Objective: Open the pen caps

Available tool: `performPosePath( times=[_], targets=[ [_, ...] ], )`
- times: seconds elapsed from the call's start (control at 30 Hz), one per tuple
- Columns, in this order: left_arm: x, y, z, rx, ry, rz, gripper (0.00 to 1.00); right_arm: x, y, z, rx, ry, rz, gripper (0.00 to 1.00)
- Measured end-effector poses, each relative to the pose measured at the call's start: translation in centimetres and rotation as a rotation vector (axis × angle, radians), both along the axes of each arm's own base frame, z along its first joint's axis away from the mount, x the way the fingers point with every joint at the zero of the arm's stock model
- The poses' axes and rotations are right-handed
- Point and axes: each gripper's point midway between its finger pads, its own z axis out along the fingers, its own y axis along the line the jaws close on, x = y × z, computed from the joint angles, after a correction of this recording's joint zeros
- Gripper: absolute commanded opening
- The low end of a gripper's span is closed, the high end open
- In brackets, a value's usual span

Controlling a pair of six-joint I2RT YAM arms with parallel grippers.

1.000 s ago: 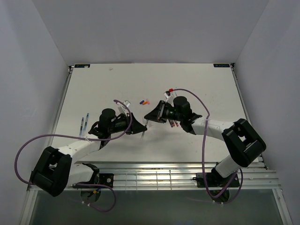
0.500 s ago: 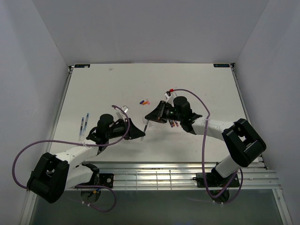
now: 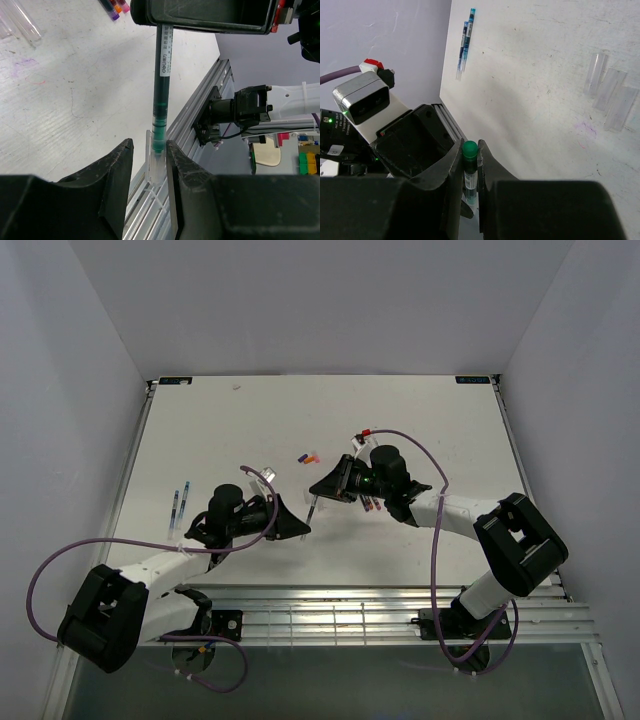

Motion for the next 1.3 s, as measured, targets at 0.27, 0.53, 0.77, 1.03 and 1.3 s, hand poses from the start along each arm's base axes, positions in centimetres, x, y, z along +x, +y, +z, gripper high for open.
performPosePath(
  times=[0.27, 0.53, 0.77, 1.03, 1.3],
  targets=[
    [-0.8, 0.0, -0.6, 0.004, 0.020, -0.022, 0.44, 0.2, -0.1, 0.1, 0.002, -0.002, -0.006, 0.08],
    [-1.0, -0.1, -0.7, -0.003, 0.027, -0.024, 0.20, 0.3, -0.1, 0.1, -0.002, -0.009, -0.007, 0.08],
    [-1.0, -0.3, -0.6, -0.010, 0.018, -0.036, 0.00, 0.3, -0.2, 0.0, -0.006, -0.008, -0.007, 0.08],
    [-0.9, -0.4, -0.5, -0.019, 0.002, -0.034, 0.00, 1.1, -0.6, 0.2, -0.014, 0.000, -0.018, 0.08],
    [-4.9, -0.3, -2.7, 0.008, 0.039, -0.083, 0.00, 11.7, -2.0, 7.1, 0.022, -0.108, -0.168, 0.08]
  ],
)
